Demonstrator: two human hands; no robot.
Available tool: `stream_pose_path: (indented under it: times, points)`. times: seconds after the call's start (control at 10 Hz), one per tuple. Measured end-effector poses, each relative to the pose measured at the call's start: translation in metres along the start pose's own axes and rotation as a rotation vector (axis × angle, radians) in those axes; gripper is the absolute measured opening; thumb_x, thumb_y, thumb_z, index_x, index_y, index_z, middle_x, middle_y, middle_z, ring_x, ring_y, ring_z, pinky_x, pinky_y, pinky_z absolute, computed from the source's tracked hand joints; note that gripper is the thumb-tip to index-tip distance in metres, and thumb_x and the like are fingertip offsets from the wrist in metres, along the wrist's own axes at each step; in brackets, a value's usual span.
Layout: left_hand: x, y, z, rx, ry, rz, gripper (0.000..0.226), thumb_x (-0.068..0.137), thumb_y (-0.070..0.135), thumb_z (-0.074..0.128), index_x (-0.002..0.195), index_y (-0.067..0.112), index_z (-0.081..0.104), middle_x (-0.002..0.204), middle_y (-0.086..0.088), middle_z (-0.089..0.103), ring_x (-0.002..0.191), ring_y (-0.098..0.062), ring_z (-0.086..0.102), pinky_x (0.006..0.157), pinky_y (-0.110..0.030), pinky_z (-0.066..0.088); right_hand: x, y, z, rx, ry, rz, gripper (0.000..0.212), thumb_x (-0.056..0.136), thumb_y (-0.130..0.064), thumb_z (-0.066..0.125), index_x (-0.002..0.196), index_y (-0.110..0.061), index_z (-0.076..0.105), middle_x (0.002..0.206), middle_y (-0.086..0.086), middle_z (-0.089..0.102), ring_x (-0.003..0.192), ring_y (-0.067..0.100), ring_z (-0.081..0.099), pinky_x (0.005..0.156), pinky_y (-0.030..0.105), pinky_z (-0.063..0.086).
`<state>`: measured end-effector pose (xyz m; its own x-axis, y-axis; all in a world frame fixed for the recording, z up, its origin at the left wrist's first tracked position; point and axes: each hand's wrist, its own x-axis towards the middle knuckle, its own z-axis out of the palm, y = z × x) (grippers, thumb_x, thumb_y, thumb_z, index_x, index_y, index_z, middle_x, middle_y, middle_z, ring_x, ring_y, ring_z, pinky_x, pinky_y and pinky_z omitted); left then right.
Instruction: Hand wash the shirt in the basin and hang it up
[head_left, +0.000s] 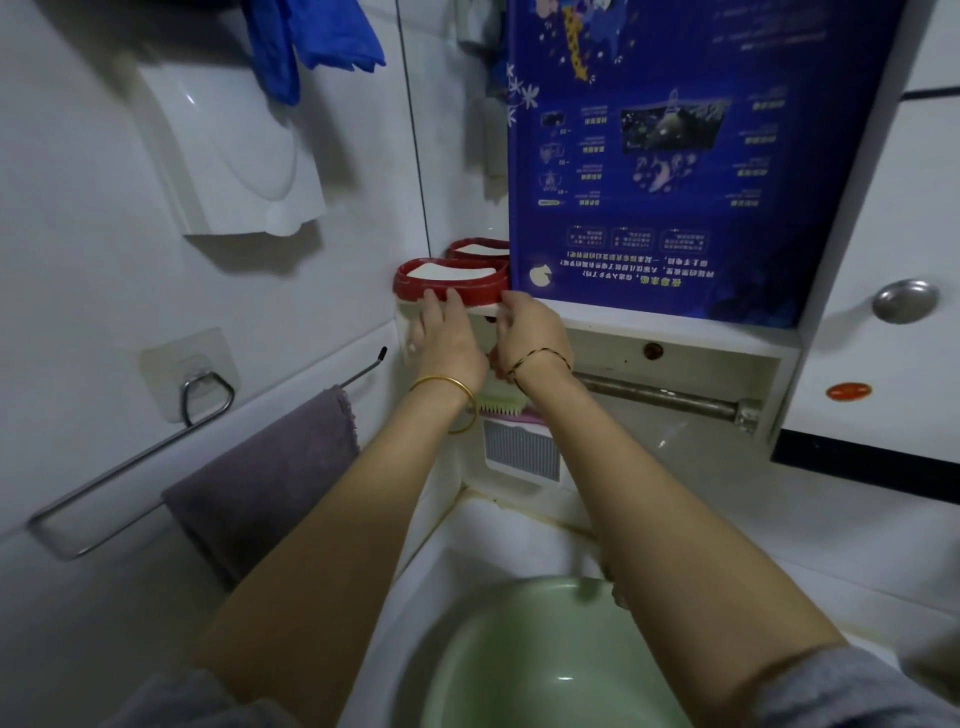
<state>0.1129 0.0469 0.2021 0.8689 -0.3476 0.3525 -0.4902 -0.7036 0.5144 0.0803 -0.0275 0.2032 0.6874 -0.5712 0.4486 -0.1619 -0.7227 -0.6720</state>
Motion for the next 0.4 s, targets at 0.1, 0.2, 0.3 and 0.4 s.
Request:
stream_pose_path:
  times: [0.1, 0.2, 0.3, 0.4]
  points:
    - [0.005, 0.001, 0.002, 0.015, -0.023, -0.007, 0.080, 0.088, -0.002, 0.050, 0.151, 0.013, 0.003, 0.159, -0.009, -0.005, 0.145, -0.030, 0.004, 0.118, -0.042, 0.015, -0.003, 0.001, -0.004, 0.037, -0.011, -0.013, 0.021, 0.098, -0.017, 0.043, 0.114, -0.015, 0.056, 0.100, 0.006, 0.064, 0.086, 0.023, 0.064, 0.078, 0.042, 0.056]
    - [0.008, 0.002, 0.000, 0.006, -0.036, -0.032, 0.082, 0.087, -0.001, 0.052, 0.151, 0.013, 0.003, 0.159, -0.008, -0.003, 0.145, -0.030, 0.005, 0.118, -0.044, 0.017, -0.007, 0.001, -0.010, 0.070, -0.033, -0.017, 0.026, 0.097, -0.015, 0.045, 0.122, -0.013, 0.052, 0.102, 0.007, 0.063, 0.085, 0.025, 0.065, 0.076, 0.043, 0.057]
    - [0.007, 0.002, -0.002, 0.014, -0.038, -0.035, 0.081, 0.087, -0.001, 0.052, 0.151, 0.013, 0.004, 0.159, -0.008, -0.002, 0.145, -0.030, 0.005, 0.118, -0.043, 0.016, -0.010, 0.004, -0.012, 0.091, -0.044, -0.008, 0.030, 0.097, -0.016, 0.044, 0.127, -0.016, 0.051, 0.101, 0.008, 0.065, 0.087, 0.027, 0.065, 0.075, 0.045, 0.057]
    - [0.000, 0.003, -0.006, -0.020, -0.046, -0.012, 0.076, 0.088, -0.002, 0.049, 0.151, 0.014, 0.008, 0.159, -0.007, 0.001, 0.144, -0.030, 0.008, 0.118, -0.042, 0.017, -0.015, 0.009, -0.015, 0.109, -0.047, 0.019, 0.035, 0.098, -0.016, 0.043, 0.132, -0.021, 0.048, 0.105, 0.007, 0.065, 0.087, 0.024, 0.066, 0.074, 0.044, 0.058]
